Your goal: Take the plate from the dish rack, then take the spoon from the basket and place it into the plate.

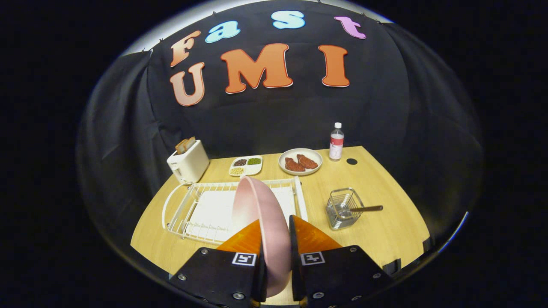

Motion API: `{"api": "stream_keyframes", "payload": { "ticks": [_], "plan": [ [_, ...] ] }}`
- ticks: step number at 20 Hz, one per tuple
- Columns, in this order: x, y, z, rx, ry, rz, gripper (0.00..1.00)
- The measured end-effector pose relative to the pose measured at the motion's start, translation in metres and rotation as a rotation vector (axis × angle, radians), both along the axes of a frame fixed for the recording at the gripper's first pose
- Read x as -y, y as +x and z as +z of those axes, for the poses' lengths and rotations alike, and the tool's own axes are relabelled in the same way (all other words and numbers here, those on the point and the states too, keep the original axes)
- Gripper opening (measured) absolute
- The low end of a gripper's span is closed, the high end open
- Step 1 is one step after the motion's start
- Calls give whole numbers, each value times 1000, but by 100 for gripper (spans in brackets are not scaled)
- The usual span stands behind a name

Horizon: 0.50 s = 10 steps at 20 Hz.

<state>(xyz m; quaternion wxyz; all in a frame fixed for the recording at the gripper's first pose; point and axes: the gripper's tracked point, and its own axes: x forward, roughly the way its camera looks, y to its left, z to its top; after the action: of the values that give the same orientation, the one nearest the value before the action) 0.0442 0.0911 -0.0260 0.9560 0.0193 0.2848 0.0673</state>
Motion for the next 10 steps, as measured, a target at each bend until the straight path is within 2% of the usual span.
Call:
{"api": "stream_keyframes", "payload": {
  "ticks": [5,10],
  "plan": [
    [-19,-66,-52,-76,222,48,23],
    [-18,-84,-101,-123,407,8,23]
  ]
}}
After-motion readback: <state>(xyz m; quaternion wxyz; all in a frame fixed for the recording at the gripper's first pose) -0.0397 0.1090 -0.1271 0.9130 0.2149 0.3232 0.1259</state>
